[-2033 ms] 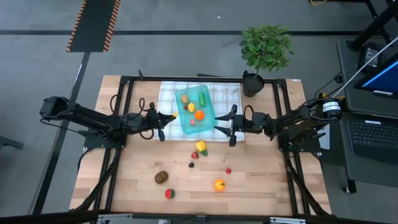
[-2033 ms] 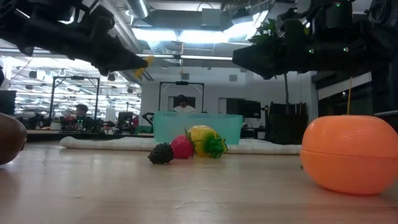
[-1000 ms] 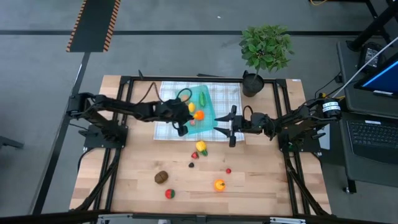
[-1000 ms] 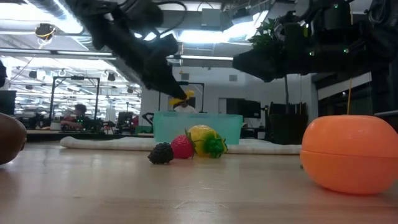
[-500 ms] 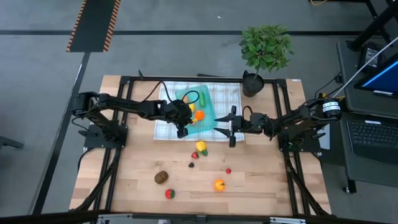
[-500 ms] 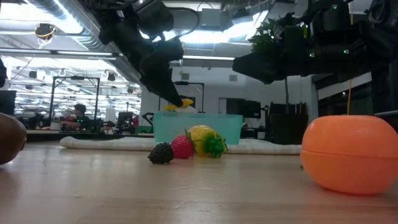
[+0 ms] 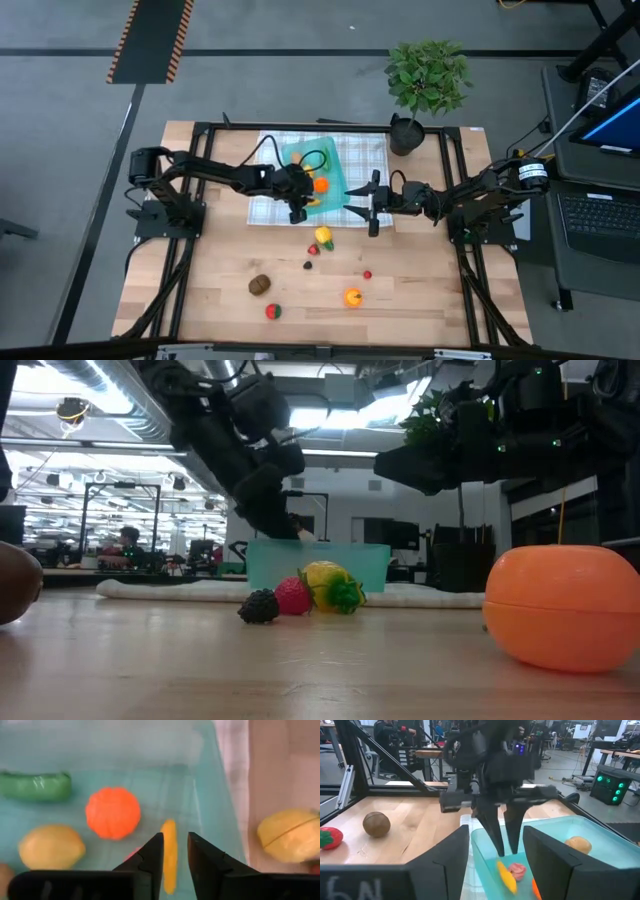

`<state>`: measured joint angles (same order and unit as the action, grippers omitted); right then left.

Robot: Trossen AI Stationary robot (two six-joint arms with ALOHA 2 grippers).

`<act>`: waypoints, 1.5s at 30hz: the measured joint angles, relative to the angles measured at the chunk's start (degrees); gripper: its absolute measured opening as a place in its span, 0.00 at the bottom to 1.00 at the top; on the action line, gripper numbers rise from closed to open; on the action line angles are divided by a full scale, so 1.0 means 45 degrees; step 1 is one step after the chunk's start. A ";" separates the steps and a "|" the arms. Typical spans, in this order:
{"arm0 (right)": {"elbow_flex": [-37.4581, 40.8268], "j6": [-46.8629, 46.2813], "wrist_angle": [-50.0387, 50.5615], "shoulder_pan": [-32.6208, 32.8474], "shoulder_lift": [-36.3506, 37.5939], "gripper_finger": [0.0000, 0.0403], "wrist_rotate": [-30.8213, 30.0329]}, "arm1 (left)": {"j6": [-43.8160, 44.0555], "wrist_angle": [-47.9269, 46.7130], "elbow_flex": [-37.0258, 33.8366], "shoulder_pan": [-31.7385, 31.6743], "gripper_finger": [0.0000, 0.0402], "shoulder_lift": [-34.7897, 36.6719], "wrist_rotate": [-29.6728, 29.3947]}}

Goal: Pick and placing Produce into tupperware
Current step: Put the yellow pineapple into the blue bin

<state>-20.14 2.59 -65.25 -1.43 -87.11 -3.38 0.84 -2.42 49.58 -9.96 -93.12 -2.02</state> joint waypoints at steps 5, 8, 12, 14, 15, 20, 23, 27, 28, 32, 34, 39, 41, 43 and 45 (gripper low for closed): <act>0.0000 -0.0110 -0.0001 0.0001 0.0000 0.47 0.0000 | -0.0015 0.0232 0.0005 0.0000 0.26 0.0431 -0.0005; 0.0000 -0.0185 0.0031 0.0000 0.0000 0.47 0.0000 | 0.0005 0.0152 0.0000 0.0053 0.28 0.0860 -0.0006; 0.0000 -0.0425 0.0063 0.0004 0.0000 0.47 0.0005 | -0.0461 0.0138 0.0000 0.0380 0.28 0.1631 -0.0309; 0.0000 -0.0544 0.0043 0.0003 0.0000 0.47 0.0003 | -0.0669 0.0164 -0.0054 0.0722 0.27 0.2146 -0.0931; 0.0000 -0.0563 0.0002 0.0002 0.0000 0.47 0.0002 | -0.0731 0.0268 -0.0138 0.0891 0.26 0.2401 -0.1334; 0.0000 -0.0259 -0.0199 0.0000 -0.0005 0.47 0.0438 | -0.0884 0.0805 -0.1260 0.1733 0.23 0.3890 -0.2395; -0.0281 0.0223 -0.0655 0.0005 -0.0010 0.47 0.0455 | -0.0819 0.1279 -0.2042 0.2158 0.21 0.4924 -0.2395; -0.0964 0.0433 -0.0339 0.0113 -0.0005 0.47 0.0399 | -0.0586 0.1626 -0.2915 0.2688 0.19 0.6203 -0.2438; -0.1154 0.0454 -0.0074 0.0216 -0.0005 0.47 0.0246 | -0.0588 0.1714 -0.3089 0.2845 0.18 0.6498 -0.2437; -0.1972 0.0679 0.1465 0.0841 -0.0005 0.47 -0.1407 | -0.0588 0.1633 -0.3807 0.3483 0.16 0.7596 -0.2447; -0.2465 0.1101 0.2335 0.1209 -0.0005 0.47 -0.2379 | -0.0583 0.1623 -0.4211 0.3751 0.15 0.8229 -0.2650; -0.3710 0.1459 0.4067 0.2091 -0.0005 0.54 -0.3843 | -0.0563 0.1605 -0.5302 0.4383 0.13 0.9758 -0.4432; -0.4228 0.1460 0.5000 0.2424 -0.0005 0.59 -0.4513 | -0.0544 0.1595 -0.5685 0.4586 0.12 1.0368 -0.4767; -0.4798 0.1220 0.6162 0.2724 -0.0005 0.63 -0.4985 | -0.0539 0.1601 -0.5988 0.4747 0.12 1.0884 -0.4771; -0.5414 0.0718 0.7623 0.3007 -0.0005 0.66 -0.5439 | -0.0537 0.1609 -0.6249 0.4924 0.11 1.1304 -0.4775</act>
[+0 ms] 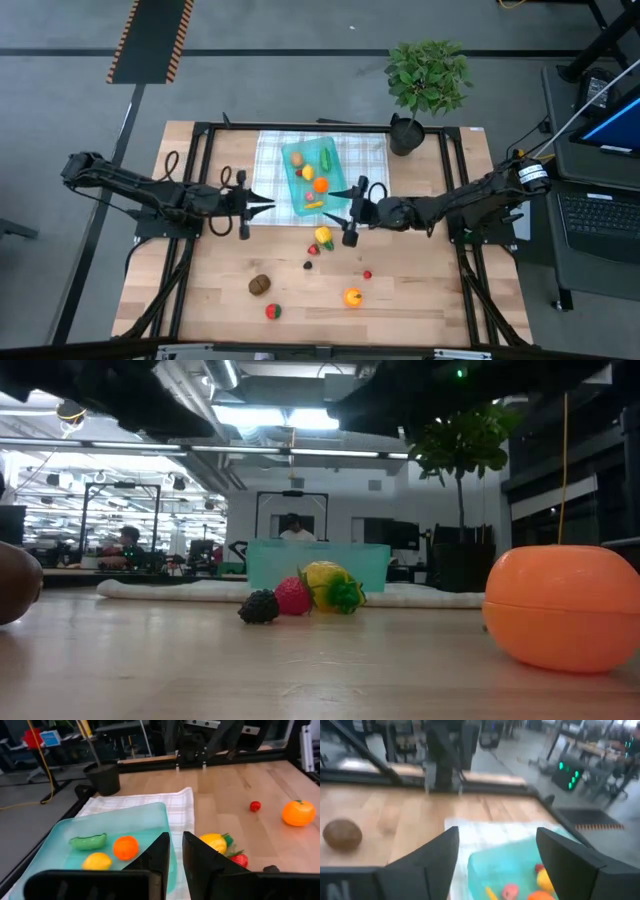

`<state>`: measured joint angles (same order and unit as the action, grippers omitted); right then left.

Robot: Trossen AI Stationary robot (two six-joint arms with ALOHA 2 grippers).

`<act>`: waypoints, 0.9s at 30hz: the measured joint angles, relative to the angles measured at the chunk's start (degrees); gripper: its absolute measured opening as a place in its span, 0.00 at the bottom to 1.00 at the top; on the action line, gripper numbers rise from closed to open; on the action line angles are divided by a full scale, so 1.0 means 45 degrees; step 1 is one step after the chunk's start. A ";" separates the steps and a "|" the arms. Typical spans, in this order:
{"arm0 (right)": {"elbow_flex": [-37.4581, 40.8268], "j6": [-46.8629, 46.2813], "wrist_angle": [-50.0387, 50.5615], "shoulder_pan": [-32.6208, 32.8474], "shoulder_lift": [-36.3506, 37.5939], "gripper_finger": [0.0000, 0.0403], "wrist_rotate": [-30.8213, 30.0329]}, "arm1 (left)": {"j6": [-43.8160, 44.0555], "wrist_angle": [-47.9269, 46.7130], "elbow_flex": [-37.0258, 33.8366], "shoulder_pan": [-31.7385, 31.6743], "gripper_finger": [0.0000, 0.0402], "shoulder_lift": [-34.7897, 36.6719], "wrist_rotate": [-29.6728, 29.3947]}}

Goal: Pick and placing Produce into tupperware
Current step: Put the yellow pineapple into the blue bin

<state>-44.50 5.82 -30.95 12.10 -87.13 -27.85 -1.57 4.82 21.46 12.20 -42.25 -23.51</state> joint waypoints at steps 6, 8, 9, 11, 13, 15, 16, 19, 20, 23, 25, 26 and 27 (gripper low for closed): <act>-0.1924 -0.1568 0.4958 0.0819 0.0000 0.72 -0.0368 | -0.0024 -0.0016 -0.0572 0.0303 0.08 0.0898 -0.0001; -0.2426 -0.2669 0.6160 0.1032 0.0000 0.72 -0.0365 | -0.0058 -0.0009 -0.0667 0.0303 0.07 0.1074 -0.0010; -0.2648 -0.3297 0.6721 0.1125 0.0000 0.72 -0.0365 | -0.0057 -0.0001 -0.0687 0.0303 0.07 0.1122 -0.0010; -0.2940 -0.4521 0.7645 0.1282 0.0000 0.72 -0.0366 | -0.0065 -0.0003 -0.0711 0.0303 0.06 0.1188 -0.0010; -0.2989 -0.5247 0.8050 0.1411 -0.0039 0.72 -0.0374 | -0.0070 -0.0003 -0.0711 0.0298 0.05 0.1183 -0.0010; -0.2974 -0.5555 0.8067 0.1495 -0.0256 0.72 -0.0365 | -0.0070 0.0000 -0.0711 0.0298 0.05 0.1179 -0.0010; -0.2960 -0.5617 0.8137 0.1527 -0.0417 0.72 -0.0372 | -0.0075 -0.0005 -0.0711 0.0298 0.04 0.1179 -0.0007; -0.2960 -0.6048 0.8101 0.1549 -0.1020 0.72 -0.0369 | -0.0080 -0.0014 -0.0711 0.0298 0.03 0.1174 -0.0009; -0.2960 -0.6323 0.8066 0.1549 -0.1242 0.72 -0.0360 | -0.0080 -0.0014 -0.0711 0.0298 0.03 0.1174 -0.0005; -0.2960 -0.7242 0.8053 0.1549 -0.1997 0.72 -0.0348 | -0.0086 -0.0024 -0.0711 0.0298 0.02 0.1169 -0.0006; -0.2955 -0.7603 0.8043 0.1549 -0.2470 0.72 -0.0165 | -0.0099 -0.0024 -0.0711 0.0298 0.01 0.1169 -0.0005; -0.2955 -0.7819 0.8013 0.1549 -0.2662 0.72 -0.0127 | -0.0104 -0.0024 -0.0711 0.0298 0.01 0.1169 -0.0005; -0.2955 -0.8069 0.7907 0.1549 -0.2857 0.72 -0.0117 | -0.0104 -0.0024 -0.0708 0.0298 0.00 0.1169 -0.0005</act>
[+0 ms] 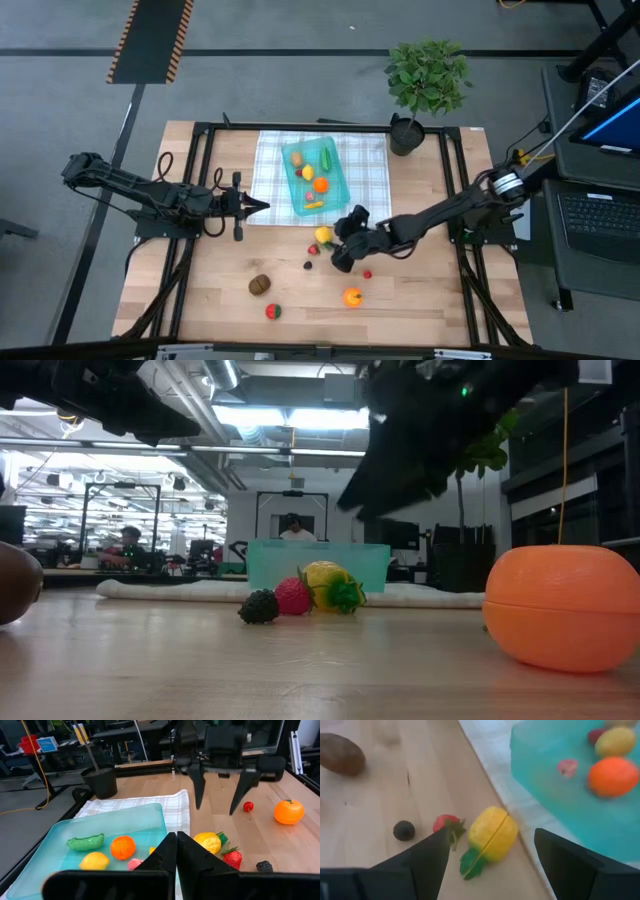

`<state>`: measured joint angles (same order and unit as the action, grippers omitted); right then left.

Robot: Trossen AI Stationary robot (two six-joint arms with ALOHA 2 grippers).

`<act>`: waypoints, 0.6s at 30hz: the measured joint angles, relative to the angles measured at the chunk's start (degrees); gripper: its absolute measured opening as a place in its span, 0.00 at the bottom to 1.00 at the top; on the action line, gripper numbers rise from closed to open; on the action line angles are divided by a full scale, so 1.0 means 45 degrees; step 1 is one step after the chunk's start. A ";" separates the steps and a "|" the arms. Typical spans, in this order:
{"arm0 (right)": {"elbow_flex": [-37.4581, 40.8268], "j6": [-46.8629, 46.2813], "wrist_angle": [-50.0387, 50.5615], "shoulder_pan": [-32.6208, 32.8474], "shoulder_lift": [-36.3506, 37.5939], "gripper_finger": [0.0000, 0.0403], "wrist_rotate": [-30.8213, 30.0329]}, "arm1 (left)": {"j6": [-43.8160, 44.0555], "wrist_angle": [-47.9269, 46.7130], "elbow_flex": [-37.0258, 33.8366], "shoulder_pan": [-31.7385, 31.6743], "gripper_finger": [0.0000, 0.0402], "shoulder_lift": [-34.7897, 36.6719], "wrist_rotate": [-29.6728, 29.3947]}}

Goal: Pick and placing Produce into tupperware
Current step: Put the yellow pineapple into the blue bin

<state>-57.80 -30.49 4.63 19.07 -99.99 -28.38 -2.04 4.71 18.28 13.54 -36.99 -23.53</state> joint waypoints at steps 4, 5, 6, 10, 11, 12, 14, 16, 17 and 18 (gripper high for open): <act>0.0000 -0.0856 -0.0143 0.0000 -0.0504 0.72 0.0190 | 0.0000 -0.0005 0.0002 0.0000 0.00 0.0000 0.0000; 0.0000 -0.0944 -0.0133 0.0000 -0.0595 0.72 0.0199 | 0.0000 -0.0013 0.0002 0.0000 0.00 0.0000 0.0000; 0.0000 -0.1108 -0.0131 0.0000 -0.0681 0.72 0.0210 | 0.0000 -0.0015 0.0000 0.0000 0.01 0.0000 0.0000; 0.0000 -0.1234 -0.0594 -0.0006 -0.1204 0.72 0.0237 | 0.0000 -0.0029 0.0002 0.0000 0.04 0.0000 0.0000; 0.0000 -0.1216 -0.0864 -0.0010 -0.1359 0.72 0.0243 | 0.0000 -0.0029 0.0002 0.0000 0.04 0.0000 0.0005; 0.0000 -0.1213 -0.1068 -0.0010 -0.1527 0.72 0.0271 | 0.0002 -0.0034 0.0002 0.0000 0.05 0.0000 0.0002; 0.0000 -0.1216 -0.1382 -0.0005 -0.1865 0.72 0.0401 | 0.0000 -0.0034 0.0002 0.0000 0.06 0.0000 0.0005; 0.0000 -0.1224 -0.1534 -0.0005 -0.2198 0.72 0.0599 | 0.0001 -0.0034 0.0002 0.0000 0.07 0.0000 0.0005; 0.0000 -0.1229 -0.1535 -0.0005 -0.2346 0.72 0.0617 | 0.0002 -0.0034 0.0002 -0.0001 0.08 0.0000 0.0005; -0.0012 -0.1271 -0.1576 -0.0005 -0.2487 0.72 0.0634 | 0.0002 -0.0034 0.0002 -0.0002 0.09 0.0000 0.0005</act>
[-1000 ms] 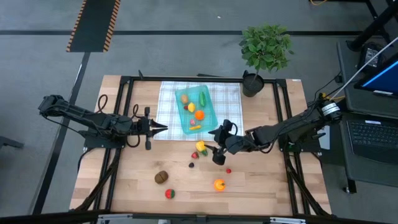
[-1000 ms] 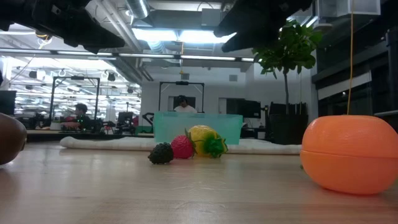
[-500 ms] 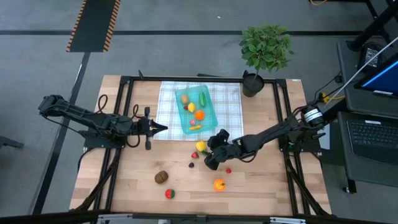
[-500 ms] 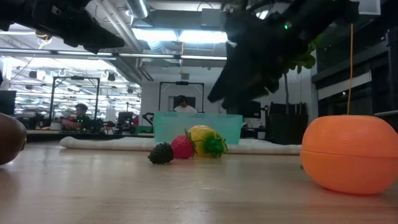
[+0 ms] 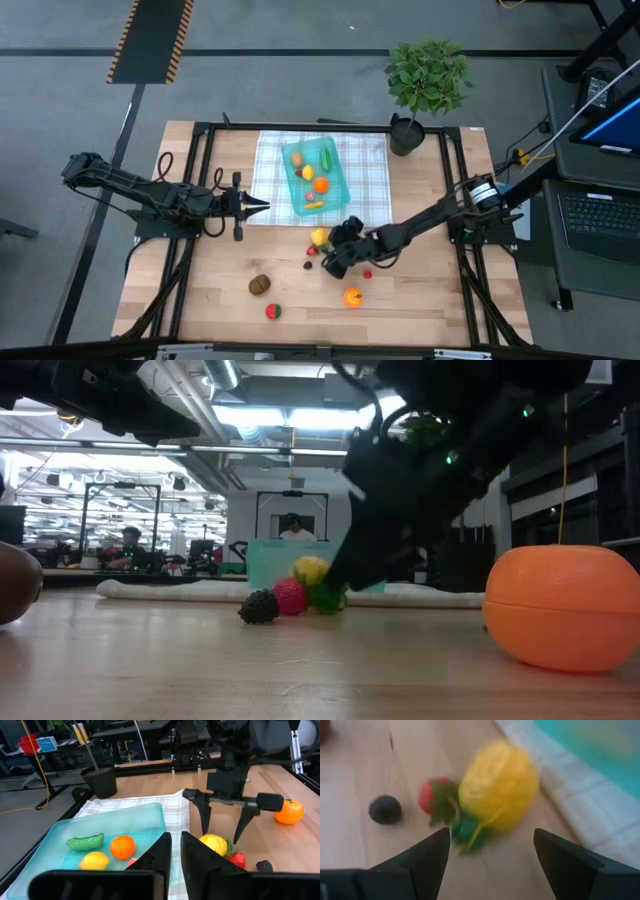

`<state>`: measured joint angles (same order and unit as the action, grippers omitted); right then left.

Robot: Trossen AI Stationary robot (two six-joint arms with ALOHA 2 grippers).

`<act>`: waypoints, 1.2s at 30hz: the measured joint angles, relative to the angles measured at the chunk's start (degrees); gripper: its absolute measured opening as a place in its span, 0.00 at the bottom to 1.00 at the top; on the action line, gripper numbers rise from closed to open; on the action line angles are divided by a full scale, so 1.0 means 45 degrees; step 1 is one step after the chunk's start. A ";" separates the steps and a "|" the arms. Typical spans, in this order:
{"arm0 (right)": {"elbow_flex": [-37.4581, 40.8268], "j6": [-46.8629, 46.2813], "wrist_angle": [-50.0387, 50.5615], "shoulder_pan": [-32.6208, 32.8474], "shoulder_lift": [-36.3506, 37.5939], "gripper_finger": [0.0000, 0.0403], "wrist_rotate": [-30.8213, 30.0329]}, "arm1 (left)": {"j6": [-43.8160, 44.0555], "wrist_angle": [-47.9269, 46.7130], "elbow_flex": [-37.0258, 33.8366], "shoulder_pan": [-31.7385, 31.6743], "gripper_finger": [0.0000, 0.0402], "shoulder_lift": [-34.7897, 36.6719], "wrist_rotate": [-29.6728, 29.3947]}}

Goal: Pick and placing Produce into tupperware
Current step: Put the yellow pineapple into the blue bin

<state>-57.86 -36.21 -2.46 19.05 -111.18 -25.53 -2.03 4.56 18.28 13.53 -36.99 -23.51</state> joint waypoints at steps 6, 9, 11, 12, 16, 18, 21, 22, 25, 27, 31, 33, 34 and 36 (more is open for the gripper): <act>-0.0414 -0.0247 0.0043 0.0000 -0.0647 0.72 0.0061 | 0.0002 -0.0005 0.0000 0.0002 0.11 0.0000 0.0000; -0.0707 -0.0228 0.0019 -0.0005 -0.0761 0.72 0.0060 | 0.0002 -0.0005 0.0000 0.0002 0.13 0.0000 0.0000; -0.0861 -0.0184 0.0038 -0.0005 -0.0777 0.72 0.0056 | 0.0002 -0.0005 0.0000 0.0002 0.13 0.0000 0.0000; -0.0930 -0.0182 0.0029 -0.0005 -0.0777 0.72 0.0056 | 0.0002 -0.0005 0.0000 0.0001 0.14 0.0000 0.0000; -0.1027 0.0116 0.0063 -0.0005 -0.0777 0.72 0.0056 | 0.0007 -0.0005 0.0000 0.0000 0.14 0.0000 0.0051; -0.1061 0.0244 0.0050 -0.0005 -0.0777 0.72 0.0056 | 0.0007 -0.0005 0.0000 0.0002 0.15 0.0000 0.0117; -0.1061 0.0498 0.0153 -0.0059 -0.0777 0.72 0.0036 | 0.0007 -0.0005 0.0000 0.0002 0.14 0.0000 0.0121; -0.1061 0.0594 0.0152 -0.0100 -0.0777 0.72 0.0036 | 0.0007 -0.0009 0.0000 -0.0002 0.13 0.0000 0.0121; -0.1061 0.1139 0.0109 -0.0269 -0.0837 0.72 0.0022 | 0.0007 -0.0007 0.0005 0.0002 0.11 0.0000 0.0126; -0.1061 0.1410 0.0170 -0.0385 -0.0873 0.72 0.0018 | 0.0007 -0.0010 0.0005 -0.0001 0.10 0.0000 0.0127; -0.1061 0.1571 0.0142 -0.0577 -0.0981 0.72 0.0019 | 0.0007 -0.0010 0.0005 -0.0001 0.08 0.0000 0.0136; -0.1061 0.1813 0.0118 -0.0626 -0.0981 0.72 0.0031 | 0.0007 -0.0010 0.0005 0.0000 0.07 0.0000 0.0136; -0.1065 0.1894 0.0098 -0.0645 -0.0981 0.72 0.0031 | 0.0007 -0.0012 0.0005 -0.0002 0.06 0.0000 0.0136; -0.1061 0.2169 -0.0022 -0.0683 -0.0981 0.72 0.0042 | 0.0007 -0.0016 0.0005 -0.0002 0.05 0.0000 0.0137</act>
<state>-62.63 -26.45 -2.56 15.97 -115.59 -25.34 -2.00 4.49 18.31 13.52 -36.99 -22.89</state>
